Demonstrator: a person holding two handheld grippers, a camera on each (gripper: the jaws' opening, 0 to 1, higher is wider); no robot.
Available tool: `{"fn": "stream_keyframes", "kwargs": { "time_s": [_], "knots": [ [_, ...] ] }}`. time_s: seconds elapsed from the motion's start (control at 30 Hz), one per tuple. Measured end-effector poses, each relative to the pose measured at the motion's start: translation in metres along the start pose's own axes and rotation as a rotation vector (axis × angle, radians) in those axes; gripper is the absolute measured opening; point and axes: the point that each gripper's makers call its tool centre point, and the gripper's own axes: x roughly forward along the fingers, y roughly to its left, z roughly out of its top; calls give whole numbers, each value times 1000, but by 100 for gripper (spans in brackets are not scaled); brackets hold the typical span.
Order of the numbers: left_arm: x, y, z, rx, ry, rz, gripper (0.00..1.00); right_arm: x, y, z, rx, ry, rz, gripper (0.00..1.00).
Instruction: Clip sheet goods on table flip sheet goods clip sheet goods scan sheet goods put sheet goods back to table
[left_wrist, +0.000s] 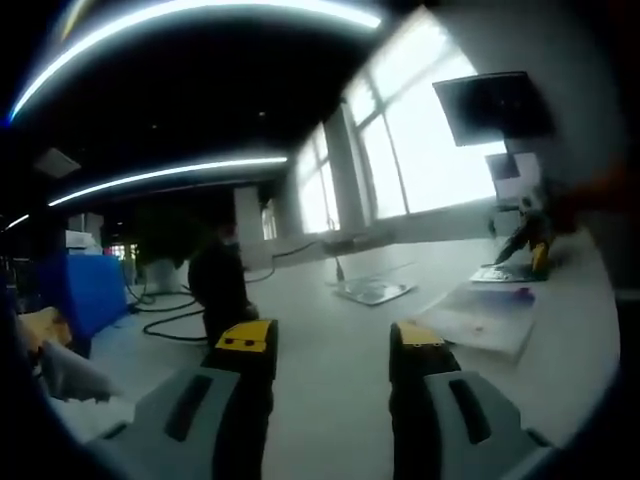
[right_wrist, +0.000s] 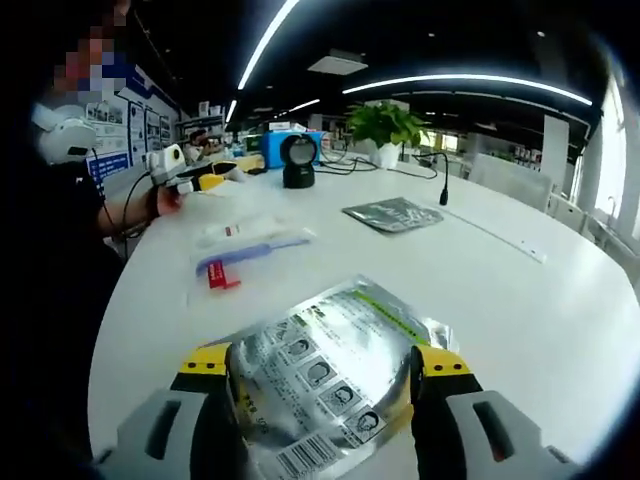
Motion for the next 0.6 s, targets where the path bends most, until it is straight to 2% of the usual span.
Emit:
{"fn": "stream_keyframes", "kwargs": {
  "time_s": [0.03,0.07,0.27,0.6],
  "knots": [
    [0,0,0,3,0,-1,37,0,-1,6,24,-38,3,66],
    [0,0,0,5,1,-1,37,1,-2,7,23,-45,4,67],
    [-1,1,2,9,-5,10,37,3,-2,7,35,-45,-11,70],
    [-1,1,3,7,-10,8,37,6,-2,8,72,-65,-96,73]
  ]
}}
